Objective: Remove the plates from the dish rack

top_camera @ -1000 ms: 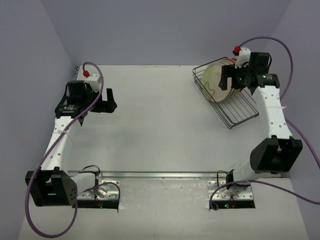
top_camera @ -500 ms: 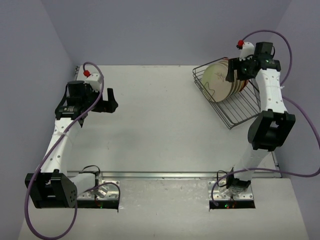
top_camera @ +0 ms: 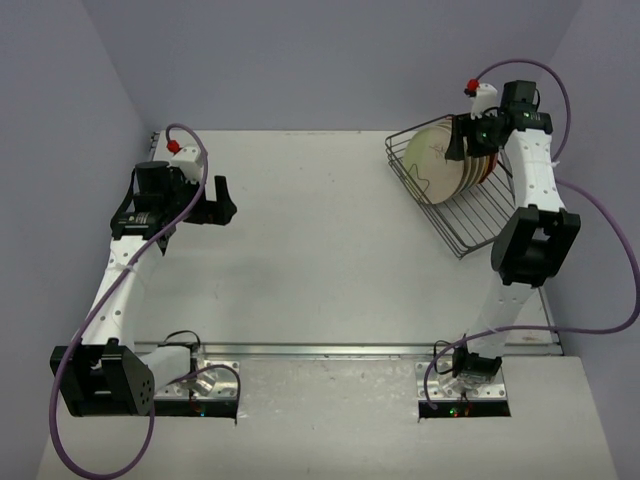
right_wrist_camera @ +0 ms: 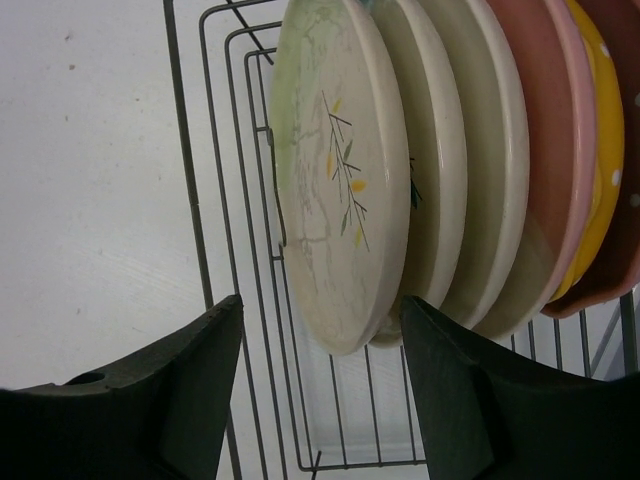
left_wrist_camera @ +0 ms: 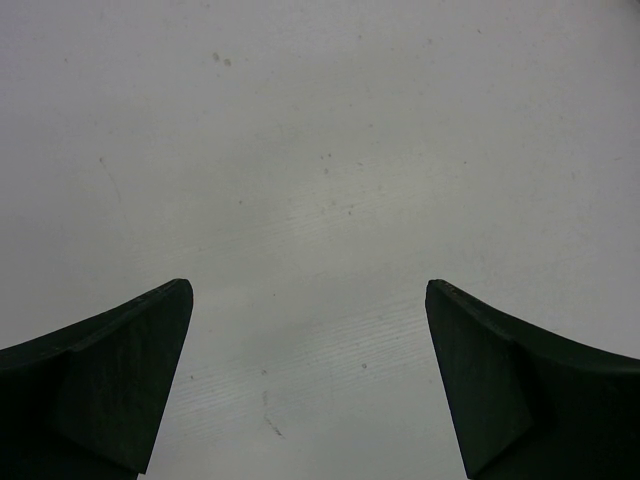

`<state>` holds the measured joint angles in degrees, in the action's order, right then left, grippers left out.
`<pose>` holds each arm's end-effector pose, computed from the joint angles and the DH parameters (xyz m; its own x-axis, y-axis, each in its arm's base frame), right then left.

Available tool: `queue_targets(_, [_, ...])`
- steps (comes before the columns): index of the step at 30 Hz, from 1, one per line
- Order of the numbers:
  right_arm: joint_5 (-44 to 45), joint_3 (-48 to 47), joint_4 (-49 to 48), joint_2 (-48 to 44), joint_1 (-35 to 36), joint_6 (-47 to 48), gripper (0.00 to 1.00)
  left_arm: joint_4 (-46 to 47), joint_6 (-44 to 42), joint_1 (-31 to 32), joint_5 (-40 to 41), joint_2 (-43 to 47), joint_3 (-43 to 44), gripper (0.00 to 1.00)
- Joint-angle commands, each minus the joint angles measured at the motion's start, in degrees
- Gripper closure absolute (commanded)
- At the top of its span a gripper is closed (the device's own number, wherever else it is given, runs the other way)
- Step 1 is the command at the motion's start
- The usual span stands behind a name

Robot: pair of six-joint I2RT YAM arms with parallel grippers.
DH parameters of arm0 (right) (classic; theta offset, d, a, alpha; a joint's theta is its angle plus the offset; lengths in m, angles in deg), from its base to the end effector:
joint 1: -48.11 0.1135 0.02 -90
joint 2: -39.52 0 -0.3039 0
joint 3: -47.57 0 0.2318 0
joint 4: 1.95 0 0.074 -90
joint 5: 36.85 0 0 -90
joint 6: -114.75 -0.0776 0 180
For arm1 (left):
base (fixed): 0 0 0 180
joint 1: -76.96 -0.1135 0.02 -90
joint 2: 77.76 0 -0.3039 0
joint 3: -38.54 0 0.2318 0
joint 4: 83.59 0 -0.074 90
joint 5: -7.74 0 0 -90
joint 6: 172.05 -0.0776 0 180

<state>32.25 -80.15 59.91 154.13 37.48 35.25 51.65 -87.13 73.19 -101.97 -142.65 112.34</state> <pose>0.4660 -0.0593 0.3322 -0.7158 -0.0389 -0.6972 -0.1925 0.9707 0.1436 0.2404 -0.0104 0.3385 -0.5634 0.0464 -0.8249 0.2618 0.9570 -0.1250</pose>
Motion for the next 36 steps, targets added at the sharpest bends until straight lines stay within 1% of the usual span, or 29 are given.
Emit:
queue_targets(1, [-0.04,-3.37,-0.56,1.71,0.17,0.69,0.37,2.65,0.42,0.43,-0.27,0.15,-0.23,0.0])
queue_targets(7, [0.19,-3.38,-0.78,3.69,0.26,1.72,0.38,2.86,0.42,0.43,-0.13,-0.19,-0.18,0.0])
queue_targets(17, [0.69,-0.73,-4.02,7.63,0.44,3.93,0.39,2.78,0.45,0.43,-0.22,-1.07,0.14,0.0])
queue_targets(19, [0.32,-0.82,-4.43,8.51,0.44,3.93,0.41,2.63,0.5,0.43,-0.25,-1.2,0.31,0.0])
queue_targets(22, [-0.74,-1.06,-4.62,8.74,0.44,2.7,0.47,2.55,0.29,0.43,-0.07,-1.08,0.3,0.0])
queue_targets(25, [-2.01,-1.41,-4.12,8.34,0.44,1.23,0.5,2.59,0.25,0.47,0.09,-1.04,0.09,0.0])
queue_targets(28, [-3.97,-0.63,-3.5,7.11,0.44,-0.54,0.55,2.93,0.25,0.43,-0.17,-1.04,-0.27,0.0])
queue_targets(30, [-4.86,0.27,-3.48,6.24,0.44,-1.81,0.63,3.04,0.34,0.43,-0.38,-1.04,-0.23,0.0])
queue_targets(32, [-5.67,1.1,-3.35,5.86,0.44,-2.89,0.68,3.01,0.34,0.37,-0.42,-1.12,-0.07,0.0])
queue_targets(33, [-5.99,1.42,-3.29,5.71,0.44,-3.48,0.75,2.92,0.37,0.43,-0.48,-1.12,-0.01,0.0])
queue_targets(36, [-6.52,1.8,-2.74,5.4,0.44,-5.12,0.9,2.86,0.42,0.43,-0.69,-1.04,-0.21,0.0])
